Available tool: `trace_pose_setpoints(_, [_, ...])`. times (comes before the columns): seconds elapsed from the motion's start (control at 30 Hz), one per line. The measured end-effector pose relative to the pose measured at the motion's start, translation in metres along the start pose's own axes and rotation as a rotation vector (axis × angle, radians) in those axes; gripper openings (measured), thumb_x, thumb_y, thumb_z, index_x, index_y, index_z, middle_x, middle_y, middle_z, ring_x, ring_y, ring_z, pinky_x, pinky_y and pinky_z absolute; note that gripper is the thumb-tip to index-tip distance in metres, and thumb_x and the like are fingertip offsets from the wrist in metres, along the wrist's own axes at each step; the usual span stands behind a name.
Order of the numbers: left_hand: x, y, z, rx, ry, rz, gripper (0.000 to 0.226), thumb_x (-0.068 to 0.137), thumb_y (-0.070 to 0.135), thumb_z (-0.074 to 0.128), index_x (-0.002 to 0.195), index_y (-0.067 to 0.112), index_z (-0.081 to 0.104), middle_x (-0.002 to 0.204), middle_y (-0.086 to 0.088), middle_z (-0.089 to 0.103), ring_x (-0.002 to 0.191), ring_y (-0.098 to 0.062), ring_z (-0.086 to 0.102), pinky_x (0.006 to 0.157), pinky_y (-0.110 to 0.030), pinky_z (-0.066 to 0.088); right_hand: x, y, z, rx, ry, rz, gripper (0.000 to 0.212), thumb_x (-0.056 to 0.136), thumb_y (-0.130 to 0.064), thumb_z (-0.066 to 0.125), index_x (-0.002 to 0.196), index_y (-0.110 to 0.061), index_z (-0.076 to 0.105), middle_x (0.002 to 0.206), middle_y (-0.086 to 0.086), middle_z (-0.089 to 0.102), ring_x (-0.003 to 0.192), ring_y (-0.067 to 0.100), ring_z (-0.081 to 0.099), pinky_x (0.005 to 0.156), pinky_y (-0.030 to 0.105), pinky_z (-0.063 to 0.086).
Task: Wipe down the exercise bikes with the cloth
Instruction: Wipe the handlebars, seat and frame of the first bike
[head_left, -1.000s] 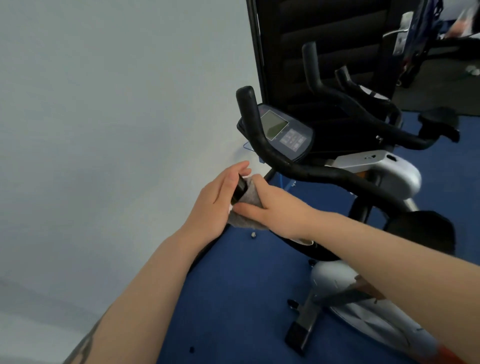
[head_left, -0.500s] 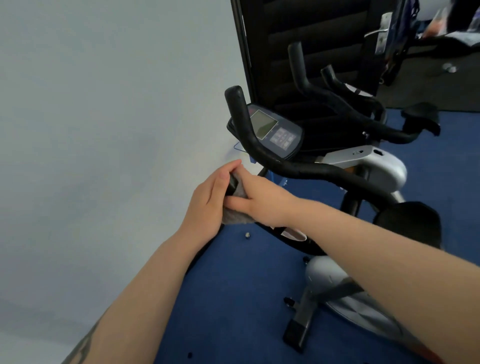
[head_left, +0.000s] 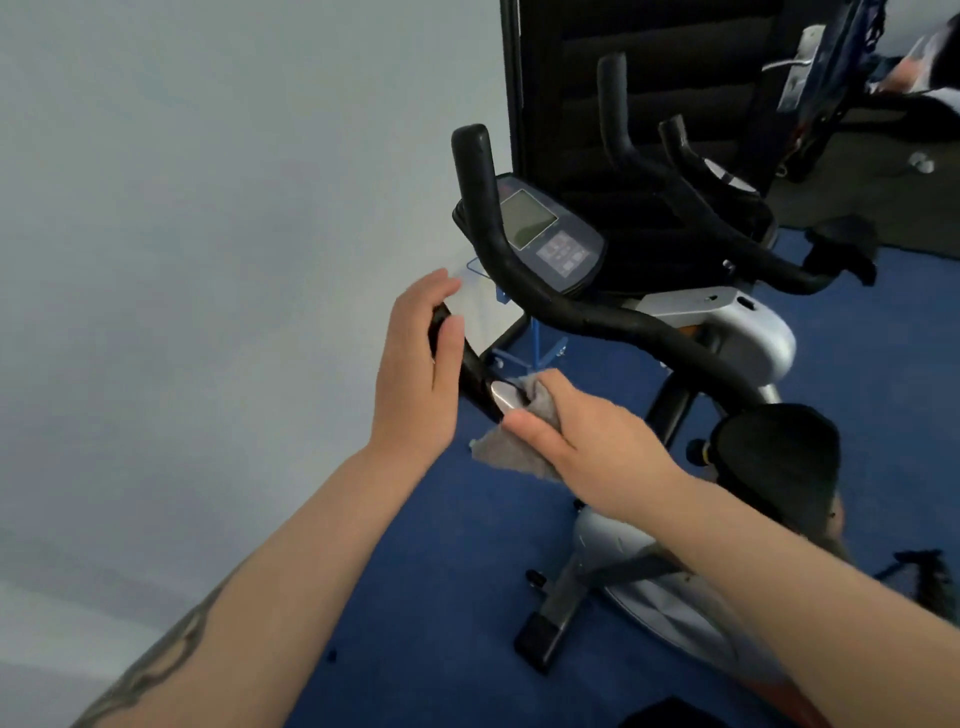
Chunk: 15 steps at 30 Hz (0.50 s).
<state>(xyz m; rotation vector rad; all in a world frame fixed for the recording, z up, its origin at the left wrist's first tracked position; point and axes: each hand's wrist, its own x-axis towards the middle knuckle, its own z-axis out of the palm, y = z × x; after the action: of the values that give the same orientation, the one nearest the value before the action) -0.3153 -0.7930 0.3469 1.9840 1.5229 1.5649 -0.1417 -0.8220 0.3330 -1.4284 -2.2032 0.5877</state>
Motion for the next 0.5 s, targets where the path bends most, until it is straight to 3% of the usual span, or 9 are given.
trace_pose_setpoints(0.07, [-0.006, -0.002, 0.004, 0.181, 0.027, 0.105, 0.035, 0.101, 0.011, 0.045, 0.135, 0.007, 0.051, 0.151, -0.011, 0.039, 0.144, -0.022, 0.031, 0.120, -0.037, 0.023, -0.017, 0.006, 0.000, -0.207, 0.111, -0.009, 0.064, 0.083, -0.074, 0.003, 0.098, -0.025, 0.041, 0.073, -0.013, 0.045, 0.063, 0.019, 0.049, 0.058, 0.033, 0.029])
trace_pose_setpoints(0.17, [-0.020, -0.003, 0.013, 0.444, 0.026, 0.257, 0.035, 0.101, 0.010, 0.041, 0.133, 0.010, 0.054, 0.157, -0.012, 0.032, 0.149, -0.030, 0.015, 0.123, -0.036, 0.004, -0.018, -0.004, 0.006, -0.356, 0.196, 0.044, 0.076, 0.092, -0.059, -0.014, 0.096, -0.021, 0.051, 0.080, -0.007, 0.056, 0.080, 0.022, 0.057, 0.091, 0.035, 0.036])
trace_pose_setpoints(0.23, [-0.031, -0.002, 0.017, 0.513, -0.037, 0.312, 0.036, 0.103, 0.014, 0.034, 0.128, 0.011, 0.059, 0.155, -0.011, 0.036, 0.149, -0.031, 0.016, 0.123, -0.036, 0.000, -0.023, 0.000, 0.010, -0.369, 0.257, 0.036, 0.074, 0.098, -0.051, -0.007, 0.102, -0.020, 0.060, 0.086, -0.005, 0.063, 0.091, 0.021, 0.059, 0.107, 0.035, 0.029])
trace_pose_setpoints(0.33, [-0.040, 0.002, 0.019, 0.539, -0.093, 0.321, 0.036, 0.103, 0.018, 0.031, 0.121, 0.010, 0.061, 0.136, -0.005, 0.057, 0.146, -0.025, 0.025, 0.122, -0.035, 0.000, -0.038, 0.016, 0.011, -0.321, 0.433, -0.002, 0.047, 0.101, -0.039, 0.025, 0.104, -0.013, 0.064, 0.087, -0.003, 0.068, 0.092, 0.020, 0.064, 0.114, 0.039, 0.027])
trace_pose_setpoints(0.4, [-0.040, 0.002, 0.017, 0.580, -0.112, 0.354, 0.035, 0.102, 0.019, 0.034, 0.115, 0.009, 0.064, 0.112, -0.003, 0.066, 0.136, -0.023, 0.038, 0.122, -0.035, 0.004, -0.036, 0.016, 0.014, -0.216, 0.484, 0.031, 0.040, 0.100, -0.037, 0.030, 0.100, -0.011, 0.060, 0.081, -0.002, 0.068, 0.085, 0.020, 0.065, 0.114, 0.039, 0.028])
trace_pose_setpoints(0.5, [-0.030, 0.003, 0.015, 0.715, -0.115, 0.452, 0.034, 0.100, 0.021, 0.037, 0.091, 0.013, 0.069, 0.090, 0.001, 0.068, 0.110, -0.023, 0.054, 0.118, -0.036, 0.009, -0.023, 0.000, 0.024, -0.249, 0.506, 0.108, 0.040, 0.102, -0.034, 0.026, 0.092, -0.012, 0.059, 0.062, -0.003, 0.060, 0.066, 0.021, 0.061, 0.108, 0.038, 0.036])
